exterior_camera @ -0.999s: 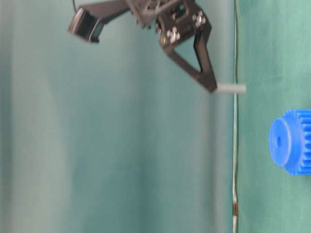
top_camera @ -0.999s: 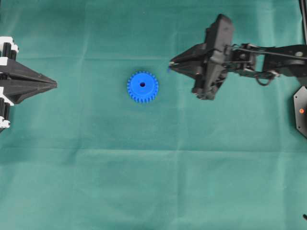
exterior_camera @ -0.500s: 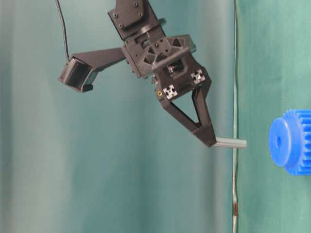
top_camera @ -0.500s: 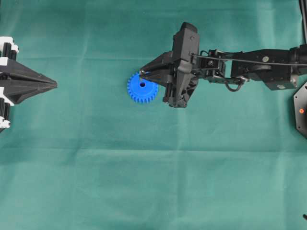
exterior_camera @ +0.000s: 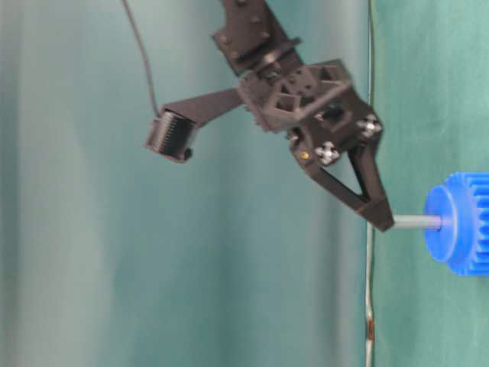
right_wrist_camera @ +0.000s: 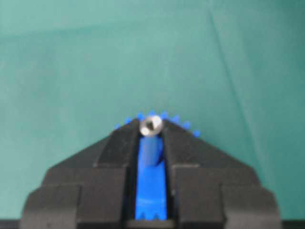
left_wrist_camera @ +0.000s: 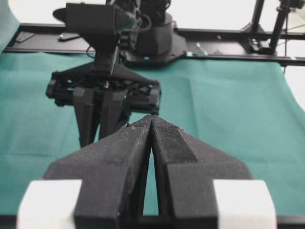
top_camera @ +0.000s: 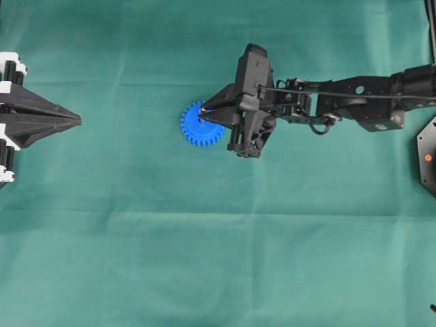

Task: Insert the shaft placed at a random location into the center hole of the medium gear at another random location.
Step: 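Align the shaft over the gear's center hole and lower it in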

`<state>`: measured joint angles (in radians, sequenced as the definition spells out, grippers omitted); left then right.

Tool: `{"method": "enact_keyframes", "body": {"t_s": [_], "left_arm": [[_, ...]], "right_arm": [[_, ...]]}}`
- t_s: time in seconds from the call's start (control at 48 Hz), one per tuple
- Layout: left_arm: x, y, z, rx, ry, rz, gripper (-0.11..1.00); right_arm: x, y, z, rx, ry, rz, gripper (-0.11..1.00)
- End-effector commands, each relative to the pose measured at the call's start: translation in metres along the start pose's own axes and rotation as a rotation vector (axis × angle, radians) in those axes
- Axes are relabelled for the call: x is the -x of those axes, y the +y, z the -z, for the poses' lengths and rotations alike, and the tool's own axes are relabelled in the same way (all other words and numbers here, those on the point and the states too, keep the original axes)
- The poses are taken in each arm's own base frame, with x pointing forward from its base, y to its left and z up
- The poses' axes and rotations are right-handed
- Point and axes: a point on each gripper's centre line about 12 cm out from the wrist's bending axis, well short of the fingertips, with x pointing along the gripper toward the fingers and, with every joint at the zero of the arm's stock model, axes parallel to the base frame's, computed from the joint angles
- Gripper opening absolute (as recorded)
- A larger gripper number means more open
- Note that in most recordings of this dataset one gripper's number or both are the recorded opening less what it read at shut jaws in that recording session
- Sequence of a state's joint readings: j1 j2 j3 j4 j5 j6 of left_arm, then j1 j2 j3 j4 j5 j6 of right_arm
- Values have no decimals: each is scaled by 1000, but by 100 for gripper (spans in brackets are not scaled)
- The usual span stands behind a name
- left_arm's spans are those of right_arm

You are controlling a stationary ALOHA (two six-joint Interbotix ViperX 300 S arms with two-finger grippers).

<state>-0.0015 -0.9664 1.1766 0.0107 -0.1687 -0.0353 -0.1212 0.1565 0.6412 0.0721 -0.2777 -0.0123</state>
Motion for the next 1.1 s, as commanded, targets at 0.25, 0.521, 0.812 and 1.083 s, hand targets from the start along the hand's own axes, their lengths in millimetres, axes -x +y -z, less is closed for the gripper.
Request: {"method": "enact_keyframes", "body": {"t_s": [0.25,0.521,0.812,1.083], "left_arm": [[-3,0,-8,0,-17,-1,0],[-3,0,-7,3,-15,-1,0],[-3,0,-7,3,-12,-1,0],[-3,0,-7,3,-8,0,0]], "right_arm": [[-4,1,-6,-24,-32,2,14],[-7,1,-3,-25,-21,3,14],[-10,1,3,-25,-4,4,14],[-15,0,9,-25,11,5,14]]}}
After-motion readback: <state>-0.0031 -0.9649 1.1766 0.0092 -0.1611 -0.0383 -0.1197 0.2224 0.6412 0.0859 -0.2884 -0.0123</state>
